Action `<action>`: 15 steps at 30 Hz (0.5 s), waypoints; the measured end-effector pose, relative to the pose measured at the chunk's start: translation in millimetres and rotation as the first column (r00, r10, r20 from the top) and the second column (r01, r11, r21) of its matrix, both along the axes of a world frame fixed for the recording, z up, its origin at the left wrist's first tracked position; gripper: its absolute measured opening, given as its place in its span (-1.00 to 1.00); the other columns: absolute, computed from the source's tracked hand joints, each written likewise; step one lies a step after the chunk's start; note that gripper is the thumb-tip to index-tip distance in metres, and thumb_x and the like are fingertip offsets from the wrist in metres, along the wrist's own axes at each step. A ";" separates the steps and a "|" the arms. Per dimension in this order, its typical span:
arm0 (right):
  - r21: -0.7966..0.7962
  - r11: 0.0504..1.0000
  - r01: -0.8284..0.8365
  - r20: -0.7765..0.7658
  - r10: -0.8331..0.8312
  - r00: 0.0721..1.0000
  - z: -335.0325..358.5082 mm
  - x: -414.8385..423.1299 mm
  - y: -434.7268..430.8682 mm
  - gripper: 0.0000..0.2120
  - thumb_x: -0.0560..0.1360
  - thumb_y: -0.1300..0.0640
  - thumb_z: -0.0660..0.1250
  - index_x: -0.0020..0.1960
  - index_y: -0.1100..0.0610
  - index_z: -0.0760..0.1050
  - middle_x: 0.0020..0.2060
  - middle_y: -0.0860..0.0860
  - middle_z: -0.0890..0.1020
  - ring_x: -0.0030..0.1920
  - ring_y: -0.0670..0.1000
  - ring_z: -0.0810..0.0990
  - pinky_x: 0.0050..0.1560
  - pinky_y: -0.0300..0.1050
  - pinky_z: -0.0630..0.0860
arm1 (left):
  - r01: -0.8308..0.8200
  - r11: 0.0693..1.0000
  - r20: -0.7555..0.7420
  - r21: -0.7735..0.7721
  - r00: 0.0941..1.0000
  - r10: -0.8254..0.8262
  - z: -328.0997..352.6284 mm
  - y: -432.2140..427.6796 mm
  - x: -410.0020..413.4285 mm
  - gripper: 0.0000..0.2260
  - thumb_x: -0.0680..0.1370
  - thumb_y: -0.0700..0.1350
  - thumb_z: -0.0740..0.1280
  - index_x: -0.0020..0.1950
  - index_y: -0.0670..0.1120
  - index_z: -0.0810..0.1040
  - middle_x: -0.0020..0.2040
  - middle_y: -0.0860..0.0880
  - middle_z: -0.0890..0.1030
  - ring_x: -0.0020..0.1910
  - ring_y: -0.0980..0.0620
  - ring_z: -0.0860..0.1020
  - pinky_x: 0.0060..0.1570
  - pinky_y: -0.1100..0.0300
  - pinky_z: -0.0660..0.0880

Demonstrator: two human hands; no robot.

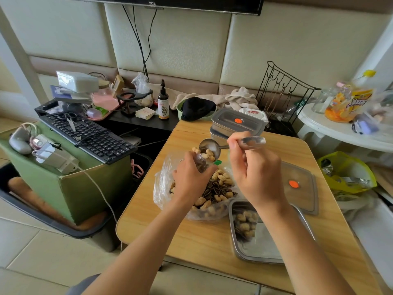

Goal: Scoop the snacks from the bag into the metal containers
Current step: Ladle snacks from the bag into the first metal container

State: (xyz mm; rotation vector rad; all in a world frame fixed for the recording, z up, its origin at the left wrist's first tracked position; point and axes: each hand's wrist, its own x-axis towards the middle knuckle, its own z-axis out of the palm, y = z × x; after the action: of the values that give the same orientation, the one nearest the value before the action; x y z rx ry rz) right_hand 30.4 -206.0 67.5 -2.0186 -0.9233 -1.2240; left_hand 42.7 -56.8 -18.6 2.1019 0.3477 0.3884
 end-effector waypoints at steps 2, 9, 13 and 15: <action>-0.011 1.000 0.002 -0.005 -0.003 1.000 -0.5 -0.1 0.5 -0.76 0.66 0.26 0.23 -0.04 0.34 0.63 -0.35 0.03 0.56 -0.23 -0.24 0.23 -0.19 -0.64 0.23 | 0.012 1.000 0.003 -0.009 1.000 -0.012 -2.5 -0.1 0.6 -0.55 0.46 0.24 0.51 0.10 0.04 0.36 -0.11 0.16 0.53 -0.05 -0.01 0.58 0.16 -0.20 0.52; 0.055 0.995 0.088 0.015 -0.089 0.996 -0.2 -2.1 -1.7 -0.73 0.66 0.25 0.23 -0.08 0.35 0.63 -0.40 0.07 0.55 -0.25 -0.22 0.24 -0.21 -0.66 0.23 | 0.049 0.999 -0.011 -0.013 0.999 -0.049 -6.7 -1.9 0.5 -0.54 0.44 0.25 0.51 0.12 0.07 0.38 -0.10 0.15 0.59 -0.06 0.04 0.60 0.16 -0.19 0.53; 0.017 0.998 0.058 0.000 -0.058 0.998 -5.8 0.7 -0.4 -0.68 0.66 0.23 0.24 -0.19 0.33 0.60 -0.43 0.05 0.52 -0.32 -0.18 0.23 -0.27 -0.62 0.24 | 0.048 0.999 -0.013 -0.016 0.999 -0.048 -4.9 -3.4 -0.9 -0.55 0.45 0.22 0.52 0.11 0.03 0.39 -0.13 0.11 0.54 -0.10 -0.01 0.56 0.15 -0.22 0.52; 0.051 0.996 0.070 -0.001 -0.070 0.998 -6.0 1.1 -3.0 -0.68 0.66 0.23 0.24 -0.19 0.33 0.60 -0.42 0.07 0.55 -0.34 -0.17 0.25 -0.26 -0.62 0.23 | 0.051 0.998 -0.010 -0.024 0.999 -0.051 -4.0 -3.5 -1.6 -0.55 0.45 0.22 0.52 0.11 0.03 0.40 -0.12 0.10 0.55 -0.10 -0.01 0.56 0.15 -0.23 0.53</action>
State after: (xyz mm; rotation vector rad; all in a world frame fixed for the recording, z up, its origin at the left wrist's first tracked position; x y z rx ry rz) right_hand 31.5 -209.0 61.5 -2.0255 -0.8201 -1.2732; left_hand 41.0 -60.3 -22.6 2.0862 0.3027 0.3412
